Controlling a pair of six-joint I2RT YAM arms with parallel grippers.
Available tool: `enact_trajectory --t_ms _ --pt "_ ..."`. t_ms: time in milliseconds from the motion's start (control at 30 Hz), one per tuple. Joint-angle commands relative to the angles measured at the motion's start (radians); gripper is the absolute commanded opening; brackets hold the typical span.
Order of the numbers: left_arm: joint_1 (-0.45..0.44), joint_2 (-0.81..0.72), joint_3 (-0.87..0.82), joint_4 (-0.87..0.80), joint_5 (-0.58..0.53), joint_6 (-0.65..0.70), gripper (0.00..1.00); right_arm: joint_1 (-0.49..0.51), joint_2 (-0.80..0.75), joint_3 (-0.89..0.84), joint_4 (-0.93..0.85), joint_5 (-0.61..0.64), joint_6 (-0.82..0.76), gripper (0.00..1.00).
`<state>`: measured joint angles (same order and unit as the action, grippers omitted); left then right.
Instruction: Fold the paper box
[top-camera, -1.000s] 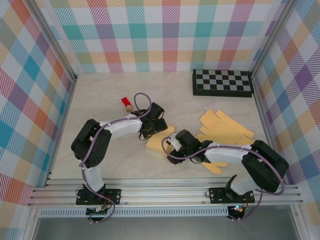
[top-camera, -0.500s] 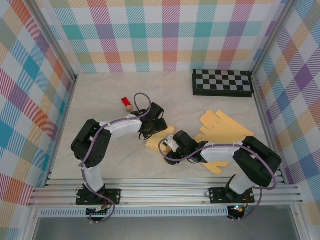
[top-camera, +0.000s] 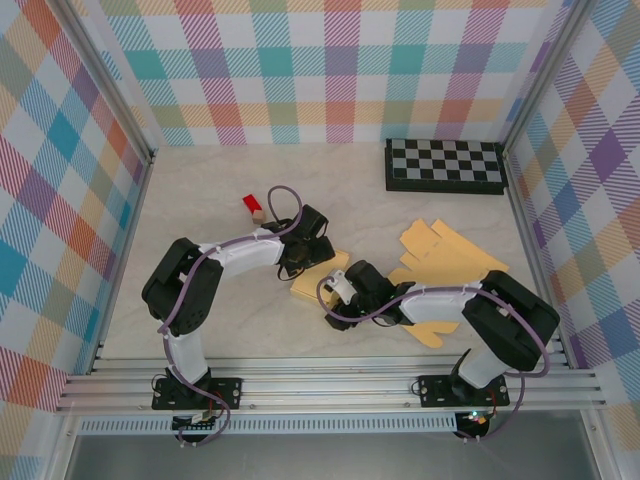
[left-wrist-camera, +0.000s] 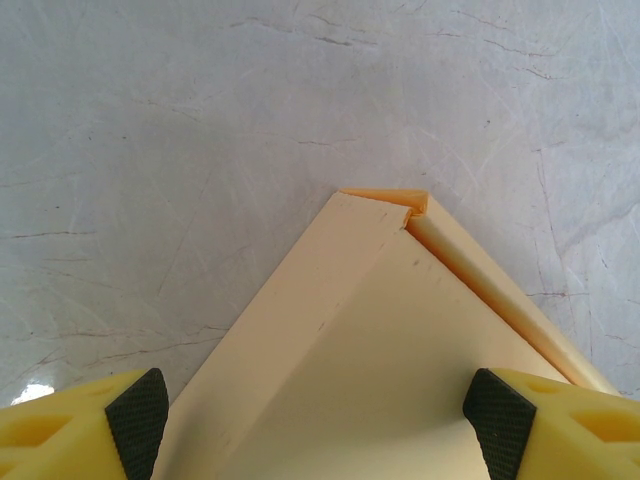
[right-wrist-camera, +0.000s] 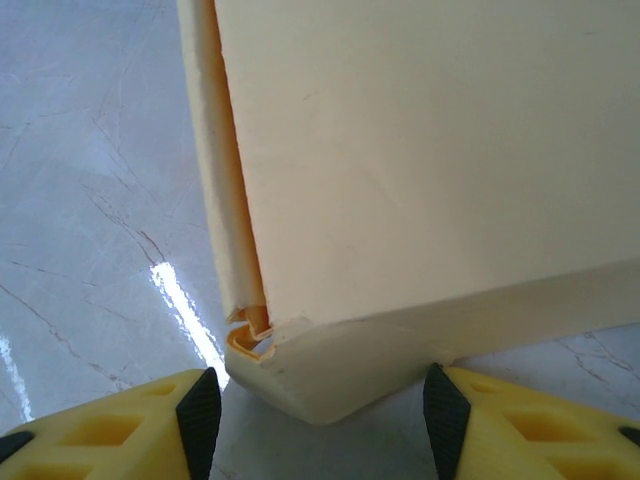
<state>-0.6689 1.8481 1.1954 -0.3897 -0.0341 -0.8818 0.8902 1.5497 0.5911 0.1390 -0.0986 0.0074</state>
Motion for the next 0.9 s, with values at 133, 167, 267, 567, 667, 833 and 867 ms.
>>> enact_trajectory --t_ms 133,167,267,567,667,833,867 --pt "0.008 0.034 -0.049 -0.113 0.014 -0.003 0.81 -0.003 0.033 0.045 0.034 0.020 0.065 0.46" --pt "0.008 0.034 -0.051 -0.111 0.017 -0.003 0.81 -0.004 0.035 0.047 0.032 0.025 0.066 0.43" --pt "0.008 0.033 -0.057 -0.108 0.023 -0.005 0.81 -0.004 0.038 0.054 0.022 0.061 0.072 0.35" --pt "0.010 0.034 -0.063 -0.117 0.008 0.001 0.81 -0.010 0.001 0.051 -0.009 0.008 0.098 0.55" --pt "0.014 0.038 -0.060 -0.118 0.006 -0.003 0.81 -0.008 -0.034 0.033 -0.006 -0.021 0.127 0.62" --pt "0.015 0.040 -0.057 -0.113 0.011 -0.006 0.81 -0.009 -0.065 0.018 -0.020 0.059 0.134 0.68" --pt "0.015 0.041 -0.057 -0.113 0.013 -0.008 0.81 -0.010 -0.057 0.024 -0.025 0.064 0.127 0.67"
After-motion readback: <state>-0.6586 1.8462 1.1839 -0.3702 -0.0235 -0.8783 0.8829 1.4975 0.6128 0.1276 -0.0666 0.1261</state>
